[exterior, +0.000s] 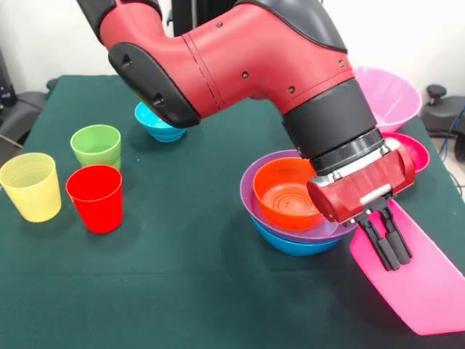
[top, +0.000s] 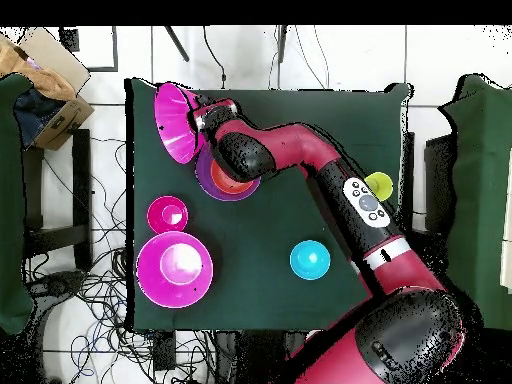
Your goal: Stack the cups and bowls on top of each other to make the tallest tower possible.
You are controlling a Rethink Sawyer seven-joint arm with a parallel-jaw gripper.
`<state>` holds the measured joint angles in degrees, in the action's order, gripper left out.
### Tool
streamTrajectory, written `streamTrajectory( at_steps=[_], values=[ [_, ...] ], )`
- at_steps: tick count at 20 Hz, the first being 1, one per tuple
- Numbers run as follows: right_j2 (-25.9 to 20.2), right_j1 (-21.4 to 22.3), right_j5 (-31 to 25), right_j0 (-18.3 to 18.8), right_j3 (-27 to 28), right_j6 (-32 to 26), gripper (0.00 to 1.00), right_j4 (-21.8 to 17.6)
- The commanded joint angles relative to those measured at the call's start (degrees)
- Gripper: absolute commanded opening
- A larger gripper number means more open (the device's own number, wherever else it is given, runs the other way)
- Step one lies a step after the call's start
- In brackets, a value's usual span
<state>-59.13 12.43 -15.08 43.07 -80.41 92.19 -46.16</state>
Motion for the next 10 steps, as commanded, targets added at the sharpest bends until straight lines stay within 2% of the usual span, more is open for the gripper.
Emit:
streamTrajectory(
  at_steps=[1,6,10],
  values=[
    [20.8,11.5,-21.3,-15.9,8.1,17.3,0.00,4.2],
    [20.7,14.0,-26.5,-16.0,9.7,11.8,0.00,9.4],
    [21.6,13.9,-26.8,-16.5,10.7,9.9,0.00,10.4]
  ],
)
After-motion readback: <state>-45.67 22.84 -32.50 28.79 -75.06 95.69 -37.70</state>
